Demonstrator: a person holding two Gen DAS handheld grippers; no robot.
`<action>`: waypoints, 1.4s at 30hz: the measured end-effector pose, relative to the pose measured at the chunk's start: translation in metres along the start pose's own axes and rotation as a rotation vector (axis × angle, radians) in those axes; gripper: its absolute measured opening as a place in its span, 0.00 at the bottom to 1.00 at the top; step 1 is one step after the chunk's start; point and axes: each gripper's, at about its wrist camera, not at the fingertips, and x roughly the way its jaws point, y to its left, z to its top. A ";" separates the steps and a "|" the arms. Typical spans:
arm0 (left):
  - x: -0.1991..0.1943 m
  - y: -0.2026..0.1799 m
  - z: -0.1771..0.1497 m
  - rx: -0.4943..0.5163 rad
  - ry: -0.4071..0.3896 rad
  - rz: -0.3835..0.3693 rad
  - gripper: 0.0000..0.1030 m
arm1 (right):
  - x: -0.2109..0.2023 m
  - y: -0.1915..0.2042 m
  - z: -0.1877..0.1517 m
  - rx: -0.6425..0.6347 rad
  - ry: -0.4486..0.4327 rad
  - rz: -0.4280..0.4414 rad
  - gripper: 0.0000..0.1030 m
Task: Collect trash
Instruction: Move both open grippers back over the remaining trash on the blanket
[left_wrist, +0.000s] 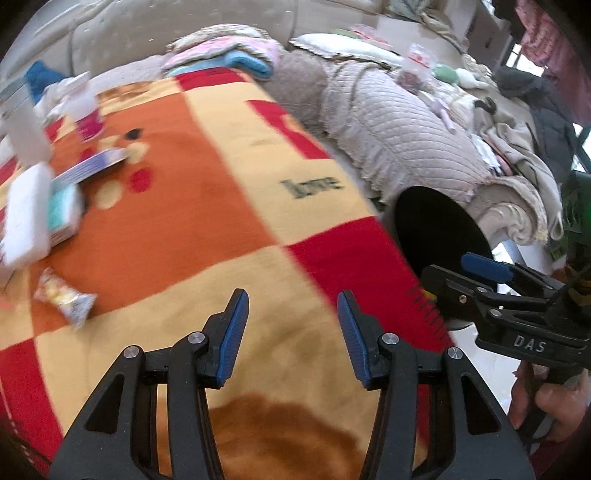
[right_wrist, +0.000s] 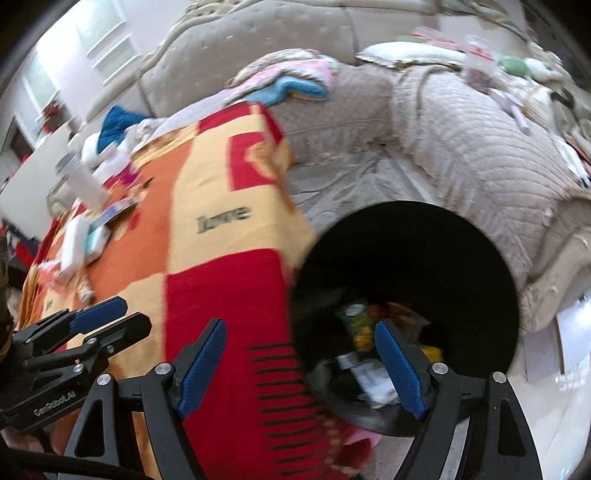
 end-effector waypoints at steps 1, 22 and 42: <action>-0.003 0.010 -0.002 -0.014 -0.001 0.013 0.47 | 0.003 0.010 0.001 -0.016 0.008 0.014 0.78; -0.105 0.251 -0.011 -0.490 -0.176 0.237 0.61 | 0.047 0.186 0.011 -0.315 0.081 0.224 0.82; -0.109 0.337 -0.074 -0.579 -0.021 0.292 0.63 | 0.075 0.240 0.021 -0.392 0.102 0.308 0.86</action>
